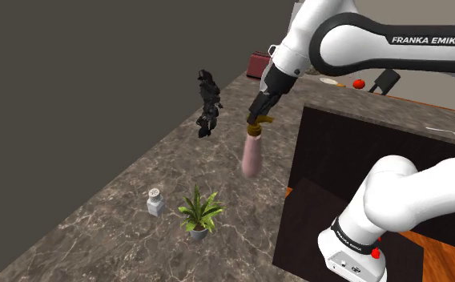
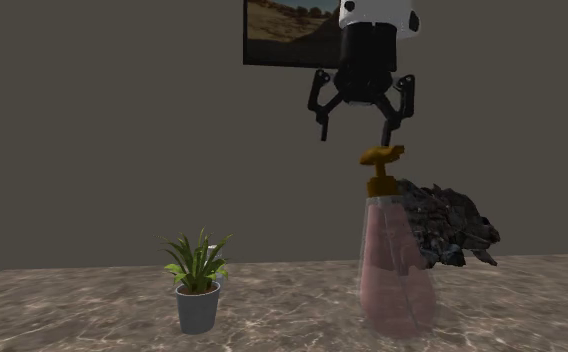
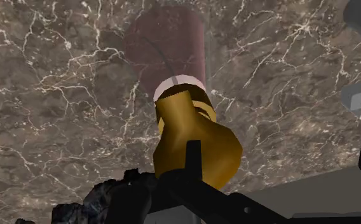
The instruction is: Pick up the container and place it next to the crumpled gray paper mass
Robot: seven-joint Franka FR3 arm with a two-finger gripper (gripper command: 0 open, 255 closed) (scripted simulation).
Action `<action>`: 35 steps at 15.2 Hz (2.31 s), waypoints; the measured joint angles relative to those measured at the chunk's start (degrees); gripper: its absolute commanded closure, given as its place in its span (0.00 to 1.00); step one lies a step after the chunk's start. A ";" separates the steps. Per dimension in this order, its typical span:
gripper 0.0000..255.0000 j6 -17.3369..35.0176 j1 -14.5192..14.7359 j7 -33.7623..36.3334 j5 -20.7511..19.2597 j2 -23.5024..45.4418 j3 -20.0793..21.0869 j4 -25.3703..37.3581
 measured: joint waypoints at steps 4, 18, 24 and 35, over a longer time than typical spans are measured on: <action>0.00 13.51 2.19 4.19 1.19 3.30 4.78 -1.39; 0.00 43.39 0.33 23.39 -7.74 28.94 24.41 3.29; 0.00 34.96 -3.49 39.80 -25.60 42.87 32.15 9.22; 0.00 36.17 3.61 58.73 -49.95 59.98 26.70 18.73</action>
